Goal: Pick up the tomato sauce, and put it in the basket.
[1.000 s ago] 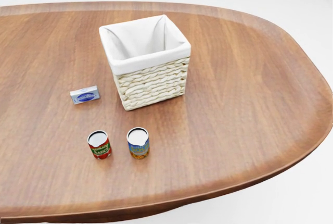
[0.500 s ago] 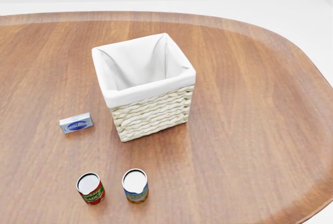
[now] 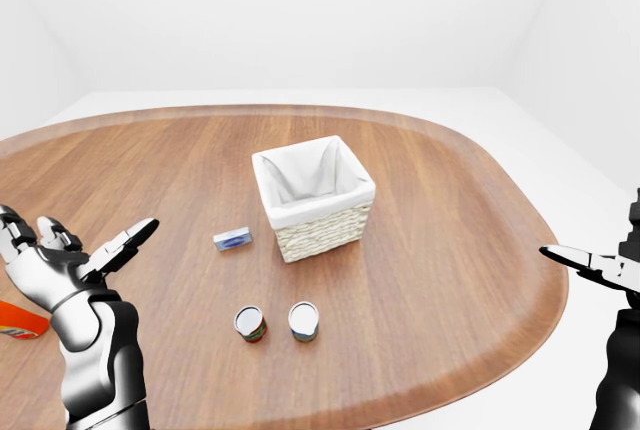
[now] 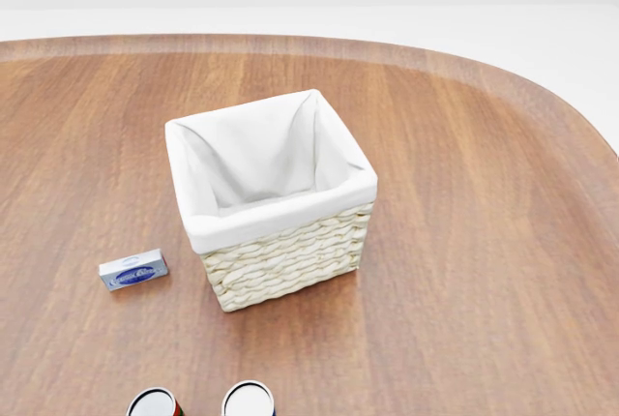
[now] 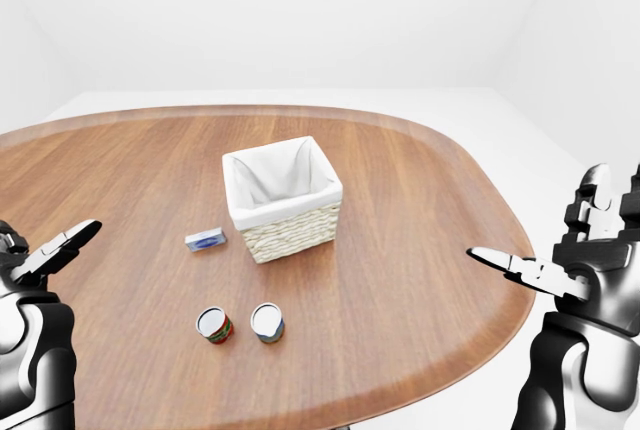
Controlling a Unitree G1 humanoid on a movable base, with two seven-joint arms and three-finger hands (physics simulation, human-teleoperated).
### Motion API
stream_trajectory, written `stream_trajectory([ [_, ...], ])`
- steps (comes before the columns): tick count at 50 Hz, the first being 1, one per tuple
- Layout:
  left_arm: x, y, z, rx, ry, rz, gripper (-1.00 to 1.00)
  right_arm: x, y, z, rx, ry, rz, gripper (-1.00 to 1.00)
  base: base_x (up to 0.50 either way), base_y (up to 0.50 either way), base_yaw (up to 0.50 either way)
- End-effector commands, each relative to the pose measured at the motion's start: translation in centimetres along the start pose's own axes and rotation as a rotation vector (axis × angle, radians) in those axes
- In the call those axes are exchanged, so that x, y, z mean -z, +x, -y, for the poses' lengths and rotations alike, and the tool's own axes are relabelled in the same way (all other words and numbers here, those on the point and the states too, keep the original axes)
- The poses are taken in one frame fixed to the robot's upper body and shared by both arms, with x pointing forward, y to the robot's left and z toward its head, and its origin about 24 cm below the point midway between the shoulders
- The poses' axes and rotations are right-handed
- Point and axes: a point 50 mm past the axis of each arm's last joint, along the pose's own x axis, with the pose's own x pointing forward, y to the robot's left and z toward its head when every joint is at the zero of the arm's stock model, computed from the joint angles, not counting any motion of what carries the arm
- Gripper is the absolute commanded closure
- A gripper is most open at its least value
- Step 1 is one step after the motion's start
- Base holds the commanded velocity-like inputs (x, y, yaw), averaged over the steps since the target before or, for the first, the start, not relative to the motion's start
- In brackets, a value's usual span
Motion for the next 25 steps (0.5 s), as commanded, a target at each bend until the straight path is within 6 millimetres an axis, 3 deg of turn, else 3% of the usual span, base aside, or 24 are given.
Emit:
stream_trajectory([
  [1, 0.2, -0.1, 0.3, 0.025, 0.009, -0.009, -1.00, 0.2, 0.0, 0.0, 0.005, 0.006, -0.007, -1.00, 0.00, 0.00, 0.00],
  [10, 1.3, -1.7, 3.8, 0.276, 0.150, -0.048, -1.00, 0.0, 0.0, 0.0, 0.006, 0.011, -0.003, -1.00, 0.00, 0.00, 0.00],
  [15, 2.4, -3.2, 5.8, 0.449, 0.390, -0.010, -1.00, 0.1, 0.0, 0.0, 0.005, 0.012, -0.005, -1.00, 0.00, 0.00, 0.00],
  [19, 4.7, -5.2, 6.9, 0.594, 0.686, 0.005, -1.00, 0.2, -0.1, 0.0, 0.005, 0.011, -0.010, -1.00, 0.00, 0.00, 0.00],
  [22, 6.0, -6.5, 6.9, 0.673, 0.858, 0.007, -1.00, 0.2, 0.0, 0.0, 0.004, 0.011, -0.011, -1.00, 0.00, 0.00, 0.00],
  [25, 5.8, -7.0, 6.7, 0.713, 0.902, 0.006, -1.00, 0.4, -0.1, 0.0, 0.005, 0.012, -0.017, -1.00, 0.00, 0.00, 0.00],
])
